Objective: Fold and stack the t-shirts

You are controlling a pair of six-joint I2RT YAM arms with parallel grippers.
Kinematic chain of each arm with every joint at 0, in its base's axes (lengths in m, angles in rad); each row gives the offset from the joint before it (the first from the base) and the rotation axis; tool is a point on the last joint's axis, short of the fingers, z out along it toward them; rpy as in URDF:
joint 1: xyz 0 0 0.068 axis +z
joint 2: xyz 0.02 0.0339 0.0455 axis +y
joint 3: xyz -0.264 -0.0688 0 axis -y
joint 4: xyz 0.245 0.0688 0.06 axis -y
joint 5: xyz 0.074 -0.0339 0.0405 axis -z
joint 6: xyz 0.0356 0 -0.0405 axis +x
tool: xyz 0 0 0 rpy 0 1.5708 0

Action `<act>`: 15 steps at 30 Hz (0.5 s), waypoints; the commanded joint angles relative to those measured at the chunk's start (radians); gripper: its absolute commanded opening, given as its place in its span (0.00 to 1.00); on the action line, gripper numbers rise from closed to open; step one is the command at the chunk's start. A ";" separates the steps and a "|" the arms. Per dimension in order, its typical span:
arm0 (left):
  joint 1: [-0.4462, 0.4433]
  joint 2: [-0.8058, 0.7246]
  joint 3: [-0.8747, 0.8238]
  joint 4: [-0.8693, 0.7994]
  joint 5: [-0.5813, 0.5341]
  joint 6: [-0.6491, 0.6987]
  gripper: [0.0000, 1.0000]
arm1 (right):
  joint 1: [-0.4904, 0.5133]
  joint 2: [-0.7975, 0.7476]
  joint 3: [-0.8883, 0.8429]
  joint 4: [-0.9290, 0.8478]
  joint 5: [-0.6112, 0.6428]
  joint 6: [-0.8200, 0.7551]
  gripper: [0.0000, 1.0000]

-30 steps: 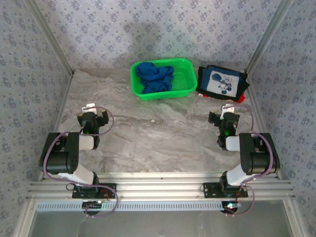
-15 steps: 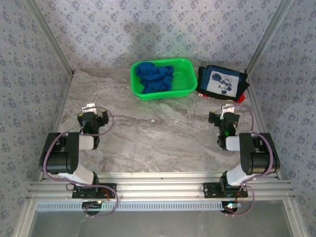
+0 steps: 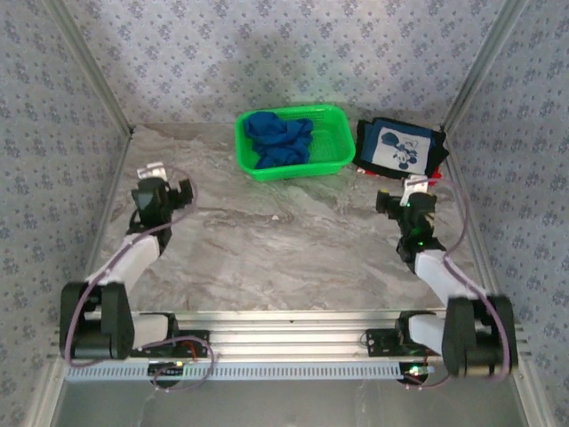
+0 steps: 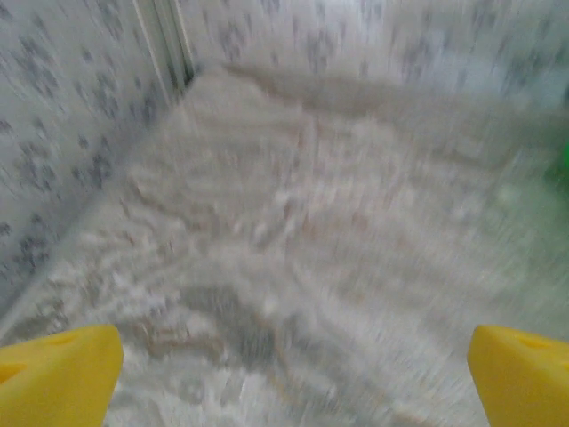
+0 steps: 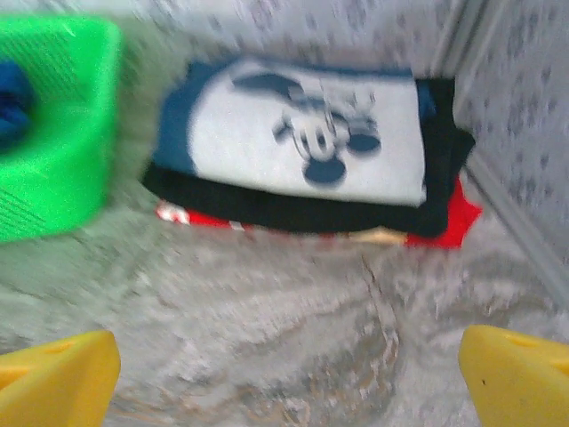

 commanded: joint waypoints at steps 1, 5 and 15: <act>0.000 -0.078 0.125 -0.393 0.073 -0.160 1.00 | 0.038 -0.115 0.104 -0.453 -0.090 0.055 1.00; -0.014 -0.005 0.331 -0.576 0.250 -0.284 0.99 | 0.042 -0.132 0.262 -0.759 -0.196 0.152 1.00; -0.129 0.465 0.761 -0.735 0.503 -0.424 0.99 | 0.163 0.158 0.634 -0.879 -0.453 0.323 1.00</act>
